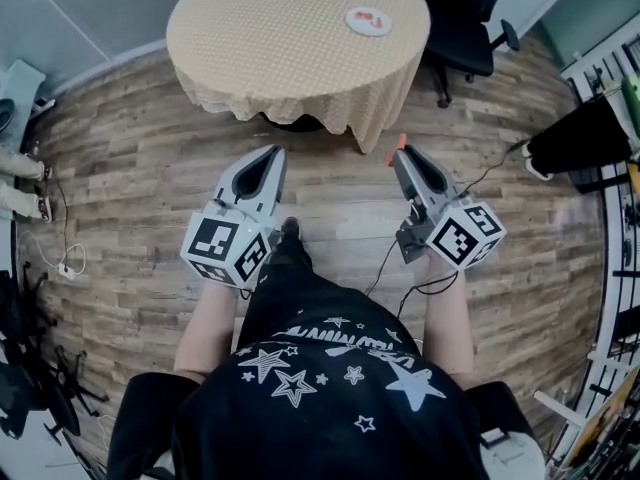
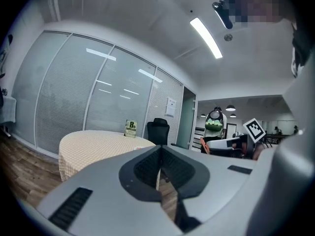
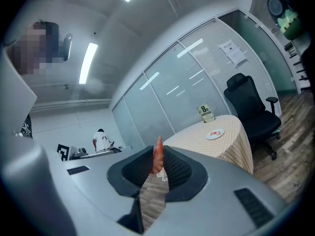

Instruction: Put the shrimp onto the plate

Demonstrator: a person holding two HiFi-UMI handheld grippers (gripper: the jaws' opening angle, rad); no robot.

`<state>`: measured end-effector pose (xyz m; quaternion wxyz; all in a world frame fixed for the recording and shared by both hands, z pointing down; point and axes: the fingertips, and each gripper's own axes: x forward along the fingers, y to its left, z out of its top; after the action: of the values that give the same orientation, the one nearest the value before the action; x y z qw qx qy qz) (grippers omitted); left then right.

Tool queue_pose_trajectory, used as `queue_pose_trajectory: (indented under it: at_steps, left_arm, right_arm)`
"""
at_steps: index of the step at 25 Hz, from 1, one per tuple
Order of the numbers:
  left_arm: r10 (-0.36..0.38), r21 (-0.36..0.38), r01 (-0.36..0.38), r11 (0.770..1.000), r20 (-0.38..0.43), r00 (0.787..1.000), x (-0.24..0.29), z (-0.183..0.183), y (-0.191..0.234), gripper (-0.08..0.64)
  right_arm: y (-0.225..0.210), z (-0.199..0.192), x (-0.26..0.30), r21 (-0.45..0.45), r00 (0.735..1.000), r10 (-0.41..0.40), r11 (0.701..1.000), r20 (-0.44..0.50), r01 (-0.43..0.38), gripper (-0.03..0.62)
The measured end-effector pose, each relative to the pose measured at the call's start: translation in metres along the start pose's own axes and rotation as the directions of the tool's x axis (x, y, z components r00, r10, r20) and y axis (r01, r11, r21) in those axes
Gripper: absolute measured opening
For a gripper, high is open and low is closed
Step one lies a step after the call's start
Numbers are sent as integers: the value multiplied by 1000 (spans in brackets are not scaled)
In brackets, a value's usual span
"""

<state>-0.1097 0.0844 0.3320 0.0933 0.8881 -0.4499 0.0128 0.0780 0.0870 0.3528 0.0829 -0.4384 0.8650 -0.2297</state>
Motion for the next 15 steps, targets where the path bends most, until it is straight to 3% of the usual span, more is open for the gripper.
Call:
queue_pose_trajectory:
  at_steps: [15]
  left_arm:
    - [-22,65,27,997,-75,997,107,10,115,11]
  right_arm:
    - [-39,21,143,-49,995,-74,996,-60,71,72]
